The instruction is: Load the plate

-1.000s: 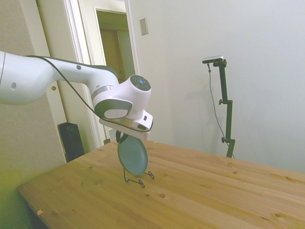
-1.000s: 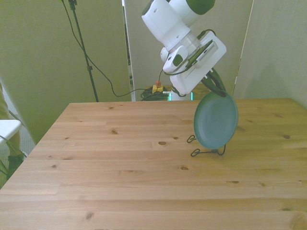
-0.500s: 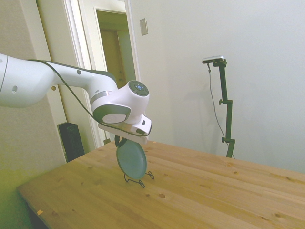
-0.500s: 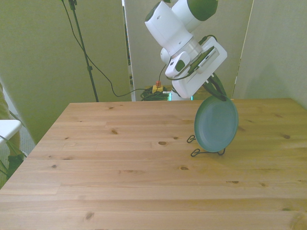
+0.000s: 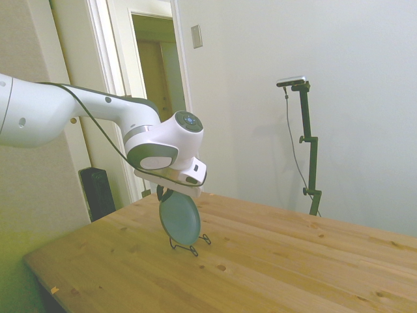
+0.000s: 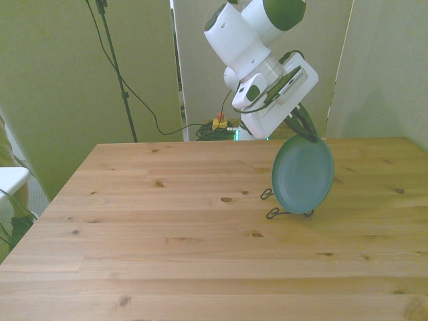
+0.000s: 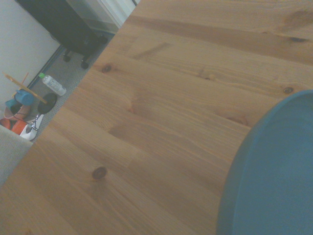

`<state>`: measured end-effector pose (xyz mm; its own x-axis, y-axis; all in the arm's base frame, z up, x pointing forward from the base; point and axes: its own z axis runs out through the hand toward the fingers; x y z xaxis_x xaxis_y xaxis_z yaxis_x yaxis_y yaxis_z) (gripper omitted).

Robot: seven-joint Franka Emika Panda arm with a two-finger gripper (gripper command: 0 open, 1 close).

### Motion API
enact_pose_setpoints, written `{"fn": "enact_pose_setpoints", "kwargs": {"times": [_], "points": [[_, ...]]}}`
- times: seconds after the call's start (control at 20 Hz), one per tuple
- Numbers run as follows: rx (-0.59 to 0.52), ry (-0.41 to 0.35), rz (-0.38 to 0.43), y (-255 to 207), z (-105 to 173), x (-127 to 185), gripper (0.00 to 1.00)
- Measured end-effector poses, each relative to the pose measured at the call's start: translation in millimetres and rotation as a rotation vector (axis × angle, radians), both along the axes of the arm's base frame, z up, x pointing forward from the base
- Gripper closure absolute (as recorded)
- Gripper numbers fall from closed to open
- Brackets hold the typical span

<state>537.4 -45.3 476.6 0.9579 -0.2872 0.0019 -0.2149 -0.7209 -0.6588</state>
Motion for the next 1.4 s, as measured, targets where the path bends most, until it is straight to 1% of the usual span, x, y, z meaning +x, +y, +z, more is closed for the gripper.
{"fn": "enact_pose_setpoints", "kwargs": {"times": [0.35,0.4,1.15,1.3,1.4], "points": [[-0.003,0.007,0.009,6.5,-5.9,3.2,1.0],[-0.003,0.007,0.008,6.7,-5.9,3.2,0.0],[-0.003,0.004,0.005,5.5,-3.9,4.2,0.0],[-0.005,-0.016,-0.003,2.4,7.3,3.0,0.0],[-0.01,-0.036,-0.022,-0.3,26.1,-2.5,0.0]]}}
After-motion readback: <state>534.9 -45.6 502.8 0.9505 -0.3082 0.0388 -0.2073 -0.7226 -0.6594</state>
